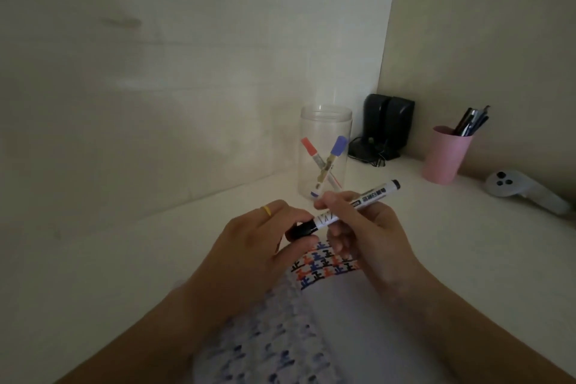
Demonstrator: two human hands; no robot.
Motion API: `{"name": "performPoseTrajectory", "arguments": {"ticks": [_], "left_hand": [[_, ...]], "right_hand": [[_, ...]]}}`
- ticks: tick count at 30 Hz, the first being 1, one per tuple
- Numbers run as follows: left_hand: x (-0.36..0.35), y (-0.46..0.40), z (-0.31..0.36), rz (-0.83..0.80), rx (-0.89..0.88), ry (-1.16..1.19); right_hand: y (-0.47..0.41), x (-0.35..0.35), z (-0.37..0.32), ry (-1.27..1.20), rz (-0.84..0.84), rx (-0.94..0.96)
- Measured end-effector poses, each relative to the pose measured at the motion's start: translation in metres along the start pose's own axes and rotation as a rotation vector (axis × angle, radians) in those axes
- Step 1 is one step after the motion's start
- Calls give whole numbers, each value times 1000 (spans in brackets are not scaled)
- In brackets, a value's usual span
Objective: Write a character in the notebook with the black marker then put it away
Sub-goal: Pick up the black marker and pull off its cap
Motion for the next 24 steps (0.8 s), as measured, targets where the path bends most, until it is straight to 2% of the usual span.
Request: {"name": "performPoseTrajectory", "arguments": {"ticks": [3,7,10,12,14,15,17,21,24], "left_hand": [[-4,5,8,-30,-44,-50],[-8,9,5,-81,4,-12],[-9,12,5,-108,56,179],[-6,12,7,-95,177,411],[-14,10,1,-152,266,619],[-10,6,6,-133,180,556],[-10,4,8,-194,163,571],[-3,7,11,-149,5,144],[3,3,13,-186,-21,-83]], "right_hand": [[6,0,-3,6,-25,24],[13,-12,0,-31,-116,14],[15,-16,-2,-67,-153,1],[15,-18,-5,-98,-170,6],[14,-19,-8,-128,-182,16],[14,-19,-11,-142,-190,22],[13,-18,-14,-166,-199,30],[15,-19,-10,-111,-121,47],[12,-9,-9,-91,63,4]]}}
Point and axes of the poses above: each hand's wrist, its own y-axis away from the middle knuckle, its own x-axis out of the back of the hand, z = x × y, the point moved 6 cm from there along -y, towards the middle knuckle
